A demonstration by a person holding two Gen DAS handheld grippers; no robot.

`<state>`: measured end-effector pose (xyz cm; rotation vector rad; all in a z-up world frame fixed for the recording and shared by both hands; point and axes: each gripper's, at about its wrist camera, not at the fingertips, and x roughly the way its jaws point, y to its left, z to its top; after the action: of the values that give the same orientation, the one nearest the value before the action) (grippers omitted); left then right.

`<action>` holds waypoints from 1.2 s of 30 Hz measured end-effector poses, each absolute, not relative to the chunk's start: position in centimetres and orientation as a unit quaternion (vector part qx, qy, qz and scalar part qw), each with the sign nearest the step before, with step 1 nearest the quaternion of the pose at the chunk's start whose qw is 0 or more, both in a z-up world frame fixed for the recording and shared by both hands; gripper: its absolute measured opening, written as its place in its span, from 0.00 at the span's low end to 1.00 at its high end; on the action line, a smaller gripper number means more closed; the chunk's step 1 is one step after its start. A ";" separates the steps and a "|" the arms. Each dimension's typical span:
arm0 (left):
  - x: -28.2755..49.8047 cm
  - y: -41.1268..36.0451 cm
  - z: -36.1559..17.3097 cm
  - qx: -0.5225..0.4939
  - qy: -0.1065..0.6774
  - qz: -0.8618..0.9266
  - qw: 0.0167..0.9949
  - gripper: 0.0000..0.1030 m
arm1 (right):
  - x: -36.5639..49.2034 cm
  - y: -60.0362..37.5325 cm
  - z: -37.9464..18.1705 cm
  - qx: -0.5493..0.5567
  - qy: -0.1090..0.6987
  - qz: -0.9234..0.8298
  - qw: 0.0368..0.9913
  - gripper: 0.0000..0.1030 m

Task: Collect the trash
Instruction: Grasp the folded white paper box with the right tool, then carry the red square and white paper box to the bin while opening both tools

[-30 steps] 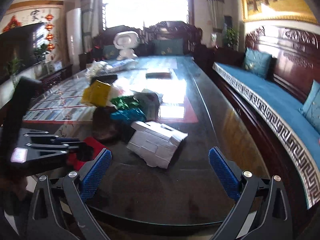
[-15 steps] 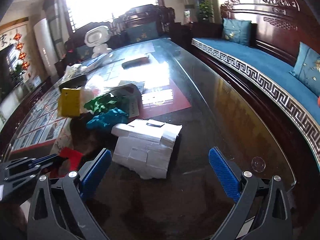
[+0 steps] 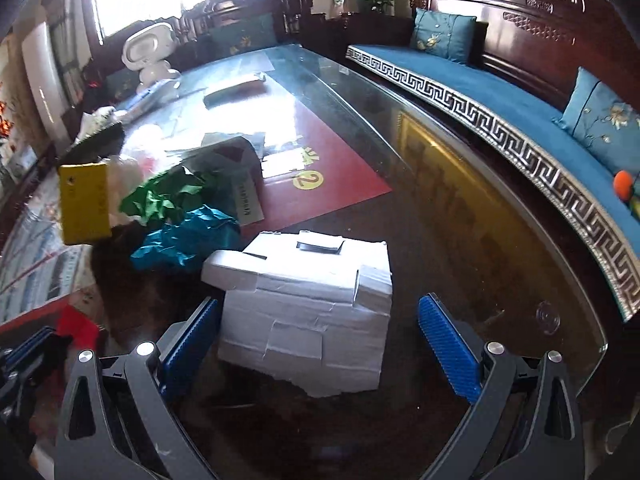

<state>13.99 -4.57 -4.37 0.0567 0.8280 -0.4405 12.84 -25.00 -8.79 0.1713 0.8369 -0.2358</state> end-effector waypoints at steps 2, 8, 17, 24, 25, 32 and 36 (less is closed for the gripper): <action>14.1 -4.5 -4.5 0.027 0.400 -0.212 0.891 0.12 | 12.9 -24.7 -8.7 0.069 0.403 -0.116 0.905 0.71; 13.6 -4.6 -4.6 0.027 0.402 -0.218 0.889 0.12 | 11.8 -25.4 -8.4 0.088 0.386 -0.093 0.914 0.71; 11.1 -4.7 -3.3 0.023 0.400 -0.226 0.888 0.12 | 7.5 -26.6 -6.2 0.110 0.341 -0.072 0.931 0.71; 5.6 -4.4 -2.1 0.039 0.391 -0.239 0.888 0.12 | 1.0 -25.4 -3.7 0.087 0.315 -0.007 0.945 0.71; 4.8 -4.3 -2.1 0.041 0.390 -0.239 0.888 0.12 | 0.0 -25.2 -3.4 0.086 0.314 0.004 0.945 0.71; -2.3 -3.3 -3.7 0.051 0.411 -0.231 0.881 0.12 | -6.5 -24.0 -3.6 0.082 0.329 0.066 0.938 0.71; -5.3 -2.9 -6.1 0.051 0.441 -0.225 0.867 0.12 | -9.3 -23.1 -5.4 0.071 0.357 0.088 0.927 0.71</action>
<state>-5.32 -2.92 -6.12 0.1070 0.9226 -0.4717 -9.26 -23.08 -5.35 0.1454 0.7316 0.1810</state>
